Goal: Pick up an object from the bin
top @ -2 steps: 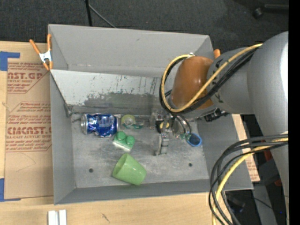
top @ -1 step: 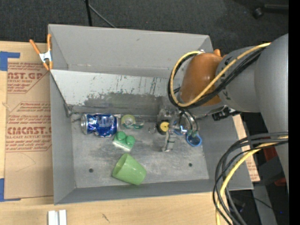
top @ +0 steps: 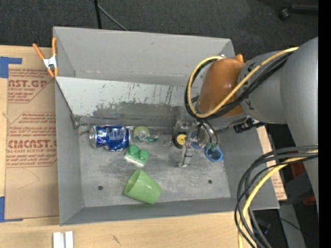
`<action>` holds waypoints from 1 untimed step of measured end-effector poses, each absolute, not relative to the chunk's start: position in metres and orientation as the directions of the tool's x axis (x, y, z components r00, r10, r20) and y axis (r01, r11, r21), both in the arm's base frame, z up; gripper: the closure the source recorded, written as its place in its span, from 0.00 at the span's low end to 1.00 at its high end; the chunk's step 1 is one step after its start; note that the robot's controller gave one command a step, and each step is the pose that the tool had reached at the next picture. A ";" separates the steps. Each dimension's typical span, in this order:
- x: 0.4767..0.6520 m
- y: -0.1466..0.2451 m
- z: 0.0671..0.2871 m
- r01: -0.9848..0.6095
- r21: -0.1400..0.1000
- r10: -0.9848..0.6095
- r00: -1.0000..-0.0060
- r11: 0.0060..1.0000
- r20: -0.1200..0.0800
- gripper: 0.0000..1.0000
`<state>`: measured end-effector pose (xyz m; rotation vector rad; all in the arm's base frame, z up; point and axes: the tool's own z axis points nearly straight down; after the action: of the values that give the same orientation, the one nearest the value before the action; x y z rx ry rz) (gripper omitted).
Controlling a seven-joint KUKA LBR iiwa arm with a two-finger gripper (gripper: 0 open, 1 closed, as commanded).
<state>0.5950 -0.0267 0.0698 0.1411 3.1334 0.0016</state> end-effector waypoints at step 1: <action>0.595 -0.026 0.070 0.089 0.002 0.089 -0.996 0.996 -0.007 0.00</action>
Offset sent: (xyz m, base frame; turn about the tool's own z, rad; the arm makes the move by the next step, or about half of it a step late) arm 0.0000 0.0000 0.0000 0.0000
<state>0.5953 -0.0261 0.0698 0.1402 3.1318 0.0023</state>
